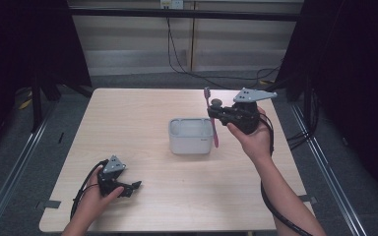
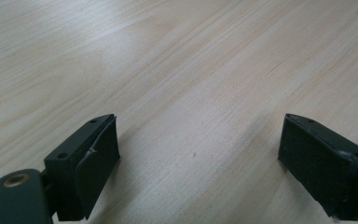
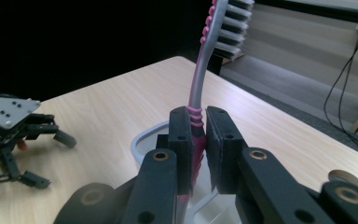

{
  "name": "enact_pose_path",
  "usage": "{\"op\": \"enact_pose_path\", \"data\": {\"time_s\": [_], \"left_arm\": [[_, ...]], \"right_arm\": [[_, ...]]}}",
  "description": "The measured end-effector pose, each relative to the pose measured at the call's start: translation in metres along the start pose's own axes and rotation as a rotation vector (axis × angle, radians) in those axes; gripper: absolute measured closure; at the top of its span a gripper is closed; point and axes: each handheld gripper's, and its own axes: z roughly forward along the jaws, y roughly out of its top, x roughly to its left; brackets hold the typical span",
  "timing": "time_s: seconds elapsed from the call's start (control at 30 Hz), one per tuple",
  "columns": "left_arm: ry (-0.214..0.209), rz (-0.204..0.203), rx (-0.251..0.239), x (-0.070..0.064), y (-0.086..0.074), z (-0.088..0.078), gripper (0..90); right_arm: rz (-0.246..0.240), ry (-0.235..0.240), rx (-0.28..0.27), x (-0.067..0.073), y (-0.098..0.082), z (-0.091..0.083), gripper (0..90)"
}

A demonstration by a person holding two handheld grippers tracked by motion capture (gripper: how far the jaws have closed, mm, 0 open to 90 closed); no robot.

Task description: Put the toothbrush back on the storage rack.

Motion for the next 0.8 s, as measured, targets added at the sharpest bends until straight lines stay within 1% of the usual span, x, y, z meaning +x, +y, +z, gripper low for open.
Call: {"op": "enact_pose_path", "data": {"time_s": [0.23,0.33,0.43,0.53,0.8], "left_arm": [[0.0,0.0,0.0,0.0,0.0,0.0,11.8],[0.0,0.0,0.0,0.0,0.0,0.0,11.8],[0.0,0.0,0.0,0.0,0.0,0.0,11.8],[0.0,0.0,0.0,0.0,0.0,0.0,11.8],[0.0,0.0,0.0,0.0,0.0,0.0,11.8]], "right_arm": [[0.006,-0.019,-0.023,-0.0032,0.0003,0.0012,81.2],[0.008,-0.03,-0.042,-0.0036,0.0011,0.0016,81.2],[0.007,-0.035,-0.046,-0.0042,0.0018,0.0016,81.2],[0.01,-0.04,-0.063,-0.0055,0.0033,0.0019,81.2],[0.003,-0.058,-0.076,-0.0063,0.0071,0.004,81.2]]}}
